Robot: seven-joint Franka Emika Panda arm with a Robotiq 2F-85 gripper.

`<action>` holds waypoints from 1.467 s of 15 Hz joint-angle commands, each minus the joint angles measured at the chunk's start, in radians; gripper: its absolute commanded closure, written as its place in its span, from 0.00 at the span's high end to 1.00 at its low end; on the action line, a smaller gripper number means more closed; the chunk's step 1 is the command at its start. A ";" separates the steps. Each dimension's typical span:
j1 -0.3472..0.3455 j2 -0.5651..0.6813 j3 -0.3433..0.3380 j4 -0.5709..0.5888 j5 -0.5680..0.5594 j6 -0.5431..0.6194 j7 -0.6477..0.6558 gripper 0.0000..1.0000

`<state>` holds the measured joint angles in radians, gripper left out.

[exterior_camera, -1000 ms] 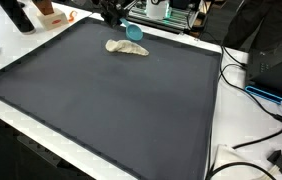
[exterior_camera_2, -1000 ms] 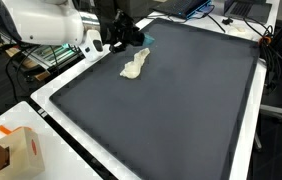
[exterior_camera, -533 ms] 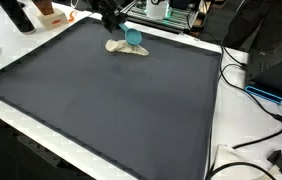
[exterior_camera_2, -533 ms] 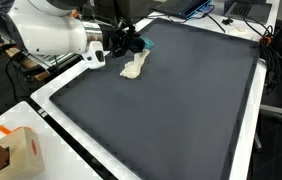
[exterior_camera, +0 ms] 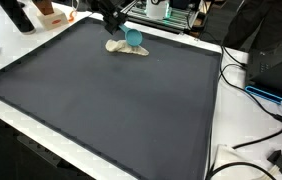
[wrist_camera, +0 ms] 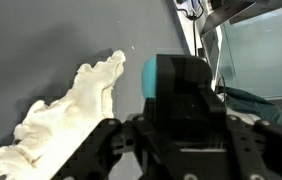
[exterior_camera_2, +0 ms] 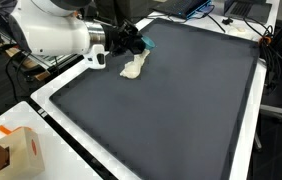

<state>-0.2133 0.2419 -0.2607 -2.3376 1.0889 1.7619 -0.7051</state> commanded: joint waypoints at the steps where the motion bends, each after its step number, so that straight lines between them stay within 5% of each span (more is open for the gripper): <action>1: -0.004 -0.022 0.012 0.002 -0.038 0.005 0.120 0.25; 10: 0.023 -0.156 0.029 -0.035 -0.185 0.077 0.438 0.25; 22: 0.080 -0.428 0.142 -0.114 -0.546 0.263 0.937 0.25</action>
<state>-0.1434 -0.0855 -0.1464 -2.3956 0.6336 1.9769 0.1115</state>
